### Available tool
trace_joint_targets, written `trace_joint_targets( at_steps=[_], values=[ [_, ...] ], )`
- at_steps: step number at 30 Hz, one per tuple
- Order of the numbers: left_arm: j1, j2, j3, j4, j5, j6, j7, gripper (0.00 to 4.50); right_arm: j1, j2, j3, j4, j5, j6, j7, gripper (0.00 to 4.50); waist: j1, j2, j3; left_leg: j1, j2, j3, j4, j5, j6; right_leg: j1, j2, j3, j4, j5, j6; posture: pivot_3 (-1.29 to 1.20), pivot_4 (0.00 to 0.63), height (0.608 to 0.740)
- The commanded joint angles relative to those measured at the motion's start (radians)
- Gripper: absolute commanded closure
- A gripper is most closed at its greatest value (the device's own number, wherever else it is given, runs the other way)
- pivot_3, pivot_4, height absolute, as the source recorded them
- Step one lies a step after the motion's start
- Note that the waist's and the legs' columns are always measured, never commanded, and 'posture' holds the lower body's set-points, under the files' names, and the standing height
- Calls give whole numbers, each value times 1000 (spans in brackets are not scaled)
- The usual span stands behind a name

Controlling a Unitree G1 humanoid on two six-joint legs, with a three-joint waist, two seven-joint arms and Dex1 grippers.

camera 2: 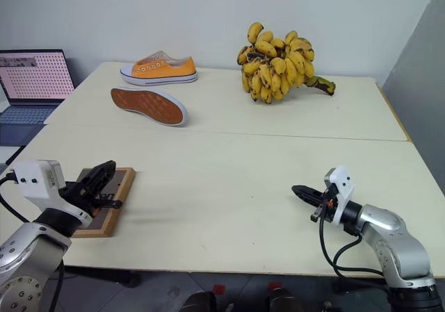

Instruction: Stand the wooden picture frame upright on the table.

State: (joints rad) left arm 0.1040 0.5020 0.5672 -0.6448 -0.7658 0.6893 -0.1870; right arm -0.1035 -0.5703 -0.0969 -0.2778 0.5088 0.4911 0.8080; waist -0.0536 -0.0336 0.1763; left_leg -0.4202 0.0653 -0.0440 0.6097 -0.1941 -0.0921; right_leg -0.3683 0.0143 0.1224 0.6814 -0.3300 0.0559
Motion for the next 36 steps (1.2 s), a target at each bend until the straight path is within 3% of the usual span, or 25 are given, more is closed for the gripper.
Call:
trace_joint_targets(
  at_steps=[1,12,17,21,27,36],
  values=[
    [0,9,20,-26,-8,-12,8,4462,-20,-6,-3,-21,17,1,10,4500,0,0,0,0,0,0,0,0,0,0,0,0,0,0,0,0,150,740],
    [43,5,47,-57,-2,-16,41,4462,-47,-6,19,-13,18,14,26,4500,0,0,0,0,0,0,0,0,0,0,0,0,0,0,0,0,150,740],
    [102,-1,116,-14,112,-45,113,4462,-65,-4,37,2,11,10,35,4500,-2,0,0,0,0,0,0,0,0,0,0,0,0,0,0,0,150,740],
    [172,-1,223,180,238,-97,155,4462,-76,1,49,2,17,16,36,4500,-4,0,0,1,0,0,0,0,0,0,0,0,1,0,0,0,150,740],
    [198,35,256,345,295,-194,64,4462,-77,8,51,-4,20,23,29,4500,8,-3,-1,1,0,0,0,0,0,-1,0,-1,0,0,0,0,150,740],
    [36,131,146,658,363,-294,-66,4462,-59,13,32,-35,41,48,-4,4500,16,-4,-2,3,0,-1,1,0,0,-3,0,-1,1,0,0,0,150,740]
  ],
)
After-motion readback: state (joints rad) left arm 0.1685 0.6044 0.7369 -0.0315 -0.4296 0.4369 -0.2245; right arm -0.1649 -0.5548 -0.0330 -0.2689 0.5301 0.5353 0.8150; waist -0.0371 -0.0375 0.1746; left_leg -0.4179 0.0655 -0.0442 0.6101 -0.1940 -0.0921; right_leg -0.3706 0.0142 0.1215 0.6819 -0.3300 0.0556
